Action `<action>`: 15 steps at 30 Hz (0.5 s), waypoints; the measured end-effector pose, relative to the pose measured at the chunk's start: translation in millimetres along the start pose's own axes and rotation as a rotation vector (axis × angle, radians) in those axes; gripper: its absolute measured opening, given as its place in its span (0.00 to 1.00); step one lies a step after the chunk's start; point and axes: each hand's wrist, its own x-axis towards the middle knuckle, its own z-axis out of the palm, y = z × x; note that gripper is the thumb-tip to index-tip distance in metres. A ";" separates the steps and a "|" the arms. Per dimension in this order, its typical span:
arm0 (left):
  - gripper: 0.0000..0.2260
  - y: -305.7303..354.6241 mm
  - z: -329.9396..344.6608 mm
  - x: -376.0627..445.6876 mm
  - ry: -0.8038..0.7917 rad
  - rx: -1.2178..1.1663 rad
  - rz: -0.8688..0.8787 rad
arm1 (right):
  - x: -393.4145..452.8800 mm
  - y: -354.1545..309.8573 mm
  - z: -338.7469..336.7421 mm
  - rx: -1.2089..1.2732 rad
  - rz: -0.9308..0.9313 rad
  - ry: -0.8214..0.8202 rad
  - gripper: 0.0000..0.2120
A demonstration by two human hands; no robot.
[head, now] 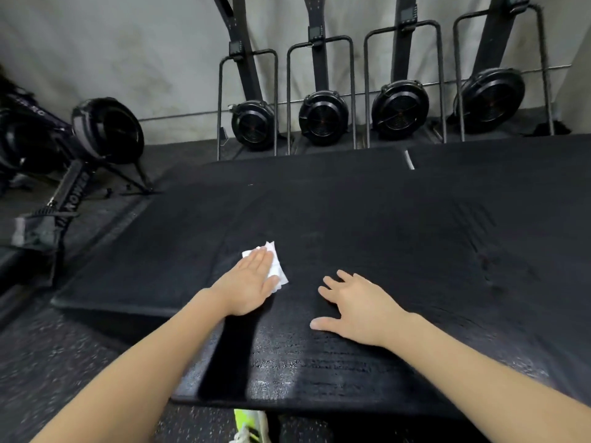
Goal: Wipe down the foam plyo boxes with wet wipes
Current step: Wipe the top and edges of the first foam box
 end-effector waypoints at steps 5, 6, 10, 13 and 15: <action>0.35 -47.1 -4.7 -45.8 0.132 -0.041 0.087 | -1.2 2.5 6.4 0.133 0.026 -0.007 0.39; 0.33 -53.7 -4.2 -52.0 0.142 -0.043 0.089 | -0.7 2.6 7.9 0.136 0.024 -0.004 0.39; 0.36 -70.4 2.4 -60.9 0.169 -0.074 0.072 | 0.2 1.0 11.8 0.127 0.030 -0.015 0.39; 0.38 -65.5 -2.0 -52.5 0.158 -0.092 0.038 | -0.1 -0.6 12.1 0.100 0.030 -0.016 0.38; 0.41 -56.8 -7.5 -40.6 0.133 -0.083 0.023 | 0.6 -1.3 13.4 0.079 0.024 -0.014 0.40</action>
